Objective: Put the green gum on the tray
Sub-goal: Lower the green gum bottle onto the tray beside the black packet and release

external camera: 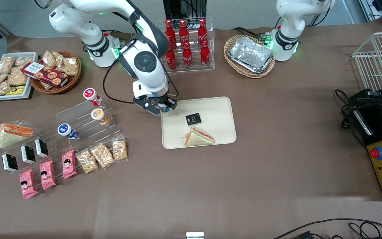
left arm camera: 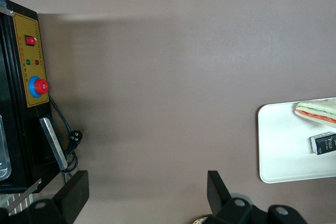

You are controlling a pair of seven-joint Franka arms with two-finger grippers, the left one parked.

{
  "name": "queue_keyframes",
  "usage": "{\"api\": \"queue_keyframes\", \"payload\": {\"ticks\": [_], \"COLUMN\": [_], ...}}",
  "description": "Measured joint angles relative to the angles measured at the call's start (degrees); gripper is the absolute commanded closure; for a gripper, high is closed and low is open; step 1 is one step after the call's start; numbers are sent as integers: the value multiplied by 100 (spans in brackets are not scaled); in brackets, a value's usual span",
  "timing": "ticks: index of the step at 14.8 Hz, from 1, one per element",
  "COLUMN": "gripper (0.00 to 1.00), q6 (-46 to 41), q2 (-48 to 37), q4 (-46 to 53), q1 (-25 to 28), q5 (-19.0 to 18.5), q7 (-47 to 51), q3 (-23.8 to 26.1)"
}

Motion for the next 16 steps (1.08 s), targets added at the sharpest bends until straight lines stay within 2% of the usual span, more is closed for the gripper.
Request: {"api": "queue_keyframes", "payload": {"ticks": [6, 10, 11, 13, 14, 16], "gripper": [95, 94, 81, 32, 2, 0], "q6": [1891, 2346, 2388, 2389, 2389, 2389], "q2": [702, 1102, 1126, 1121, 1121, 1121], "q4": [-719, -767, -774, -775, -775, -775], "q1": [398, 526, 535, 535, 535, 535], "q5": [0, 0, 0, 0, 0, 0], "q7": [671, 883, 900, 912, 919, 925], "q3": [3, 0, -2, -4, -5, -6]}}
